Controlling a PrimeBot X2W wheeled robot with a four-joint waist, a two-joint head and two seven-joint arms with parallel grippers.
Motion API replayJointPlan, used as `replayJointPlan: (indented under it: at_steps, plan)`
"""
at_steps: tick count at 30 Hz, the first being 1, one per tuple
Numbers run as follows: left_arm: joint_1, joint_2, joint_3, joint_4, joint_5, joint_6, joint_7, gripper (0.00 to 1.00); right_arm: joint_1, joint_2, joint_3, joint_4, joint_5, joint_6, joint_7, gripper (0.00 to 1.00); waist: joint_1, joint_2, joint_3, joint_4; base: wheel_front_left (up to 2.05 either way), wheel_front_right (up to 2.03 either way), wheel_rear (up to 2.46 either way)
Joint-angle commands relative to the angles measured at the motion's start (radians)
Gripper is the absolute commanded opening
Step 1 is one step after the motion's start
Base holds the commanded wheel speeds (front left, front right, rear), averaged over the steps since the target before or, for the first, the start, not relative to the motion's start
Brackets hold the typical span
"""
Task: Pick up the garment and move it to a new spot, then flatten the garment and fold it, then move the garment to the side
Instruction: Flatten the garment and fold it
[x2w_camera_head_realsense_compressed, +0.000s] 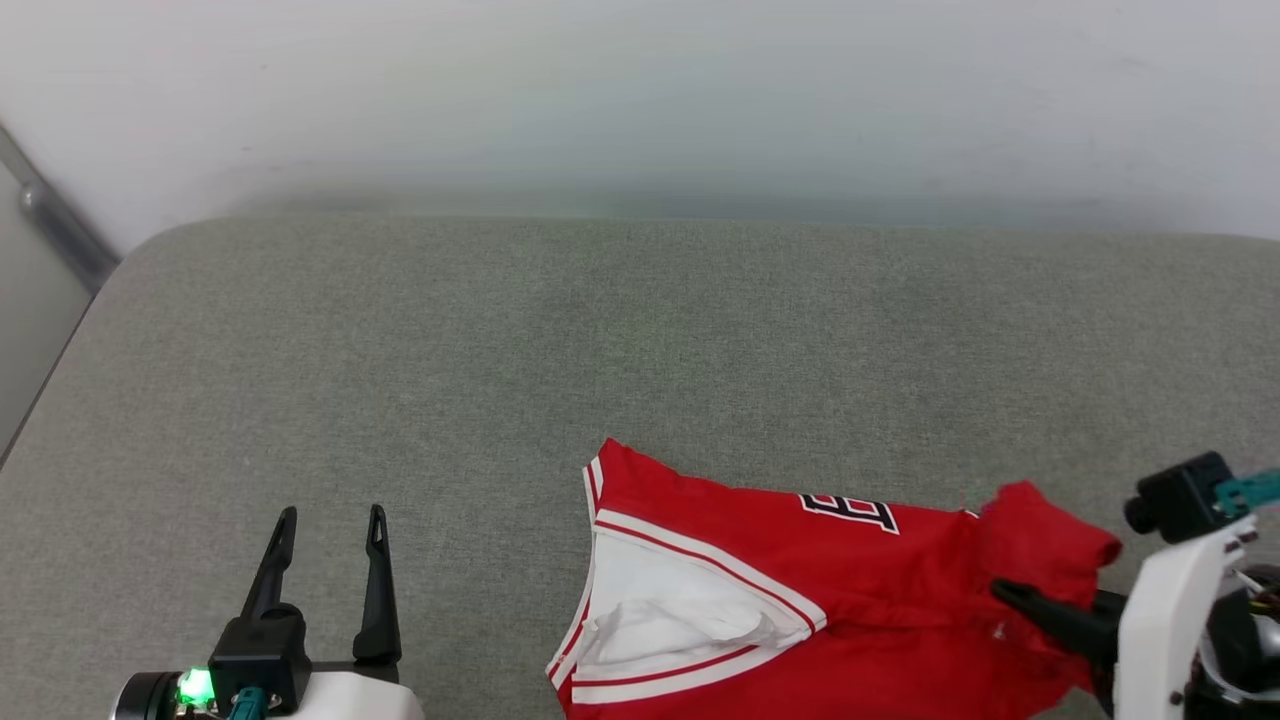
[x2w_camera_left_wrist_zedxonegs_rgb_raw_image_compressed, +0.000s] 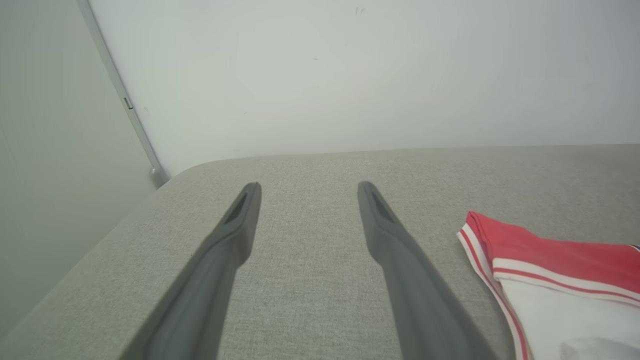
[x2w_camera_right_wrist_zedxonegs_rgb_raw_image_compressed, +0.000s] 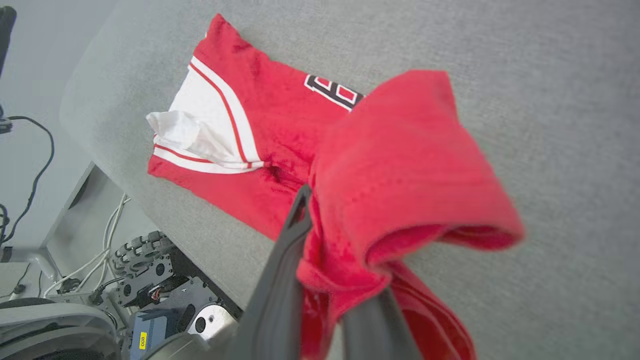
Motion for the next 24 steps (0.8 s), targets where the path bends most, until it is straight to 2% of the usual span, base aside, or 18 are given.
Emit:
replayJointPlan:
  at_steps: [1, 6, 11, 18, 24]
  plan:
    - [-0.002, -0.002, 0.000, -0.003, 0.007, -0.008, -0.005, 1.00, -0.043, 0.028, 0.024, -0.029, -0.018, 0.000, 0.025, 0.00, 0.0000, 0.0000, 0.007, 0.003, 0.00, 0.00, 0.00]
    - [-0.026, -0.008, -0.007, -0.001, 0.010, -0.018, -0.005, 1.00, -0.148, 0.101, 0.121, -0.060, -0.066, 0.000, 0.087, 0.00, 0.0000, 0.0000, 0.030, 0.017, 0.00, 0.00, 0.00]
    - [-0.049, -0.012, -0.004, 0.000, 0.008, -0.024, -0.005, 1.00, -0.285, 0.184, 0.249, -0.023, -0.115, 0.000, 0.118, 0.00, 0.0000, 0.0000, 0.061, 0.028, 0.00, 0.00, 0.00]
    - [-0.080, -0.019, -0.011, 0.007, 0.010, -0.034, -0.005, 1.00, -0.470, 0.327, 0.422, 0.150, -0.182, 0.000, 0.068, 0.00, 0.0000, 0.0000, 0.103, 0.042, 0.00, 0.00, 0.00]
    - [-0.111, -0.024, -0.019, 0.013, 0.008, -0.041, -0.004, 1.00, -0.571, 0.404, 0.527, 0.344, -0.200, 0.000, 0.004, 0.00, 0.0000, 0.0000, 0.138, 0.065, 0.00, 0.00, 0.00]
